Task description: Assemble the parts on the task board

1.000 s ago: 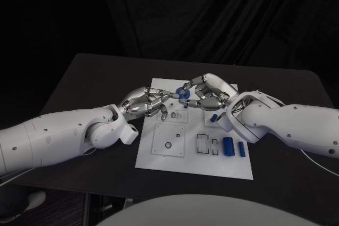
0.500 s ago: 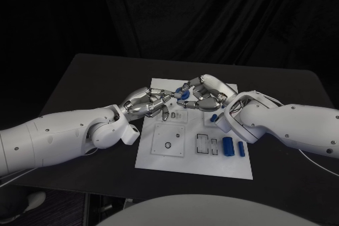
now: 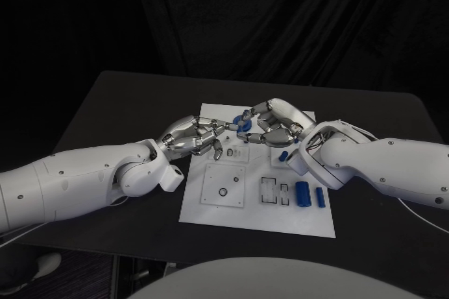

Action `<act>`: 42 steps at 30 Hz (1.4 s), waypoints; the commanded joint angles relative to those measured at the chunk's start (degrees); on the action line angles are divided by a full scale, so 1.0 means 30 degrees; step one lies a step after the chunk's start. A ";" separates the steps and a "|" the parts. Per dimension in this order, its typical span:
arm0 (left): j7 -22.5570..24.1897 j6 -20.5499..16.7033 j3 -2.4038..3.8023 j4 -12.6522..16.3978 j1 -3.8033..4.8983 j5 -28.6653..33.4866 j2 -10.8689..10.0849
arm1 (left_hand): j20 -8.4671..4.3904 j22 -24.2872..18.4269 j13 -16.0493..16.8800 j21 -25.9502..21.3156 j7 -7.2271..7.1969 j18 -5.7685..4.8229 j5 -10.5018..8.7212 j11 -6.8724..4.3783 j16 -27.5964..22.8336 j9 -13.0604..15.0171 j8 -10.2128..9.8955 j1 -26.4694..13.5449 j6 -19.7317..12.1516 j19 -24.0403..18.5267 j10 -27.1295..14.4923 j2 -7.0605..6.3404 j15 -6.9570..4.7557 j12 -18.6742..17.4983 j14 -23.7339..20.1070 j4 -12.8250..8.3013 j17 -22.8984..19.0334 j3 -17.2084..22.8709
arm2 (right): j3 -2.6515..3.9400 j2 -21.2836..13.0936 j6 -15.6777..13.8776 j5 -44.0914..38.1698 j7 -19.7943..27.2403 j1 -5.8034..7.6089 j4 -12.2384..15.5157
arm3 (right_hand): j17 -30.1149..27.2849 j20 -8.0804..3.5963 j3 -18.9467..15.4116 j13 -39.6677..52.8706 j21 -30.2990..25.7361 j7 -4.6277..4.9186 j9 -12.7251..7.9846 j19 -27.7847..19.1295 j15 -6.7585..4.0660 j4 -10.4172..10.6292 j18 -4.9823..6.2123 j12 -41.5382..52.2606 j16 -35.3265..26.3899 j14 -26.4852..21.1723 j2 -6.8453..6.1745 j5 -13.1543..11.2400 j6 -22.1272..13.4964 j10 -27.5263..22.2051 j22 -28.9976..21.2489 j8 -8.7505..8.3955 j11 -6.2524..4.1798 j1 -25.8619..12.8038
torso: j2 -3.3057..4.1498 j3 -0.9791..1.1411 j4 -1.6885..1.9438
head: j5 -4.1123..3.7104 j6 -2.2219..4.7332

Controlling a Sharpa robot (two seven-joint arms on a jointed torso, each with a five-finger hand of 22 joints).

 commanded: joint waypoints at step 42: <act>-0.3087 0.4388 0.0014 0.0221 -0.0041 0.5322 0.0015 | 0.0158 -0.0342 0.4973 -0.1250 -0.0333 0.0363 -0.3667 0.0108 0.0047 0.0258 0.1203 -0.6751 -0.2476 0.0372 0.1990 0.2576 0.0143 0.0023 0.1984 0.0842 0.5033 -0.4522 | 0.0018 -0.0467 -0.0280 0.1737 0.4020 -0.0041 0.1996 | 0.5032 0.0161 0.0000 0.5031 -0.0264 -0.0288 0.0114 0.0746 0.0203 0.0027 0.0100 0.0050 0.0056 0.2032 0.0179 -0.0014 0.0595 0.1989 0.4300 -0.0039 0.0146 0.0045 | -0.0022 -0.0027 0.0014 | 0.0783 -0.0004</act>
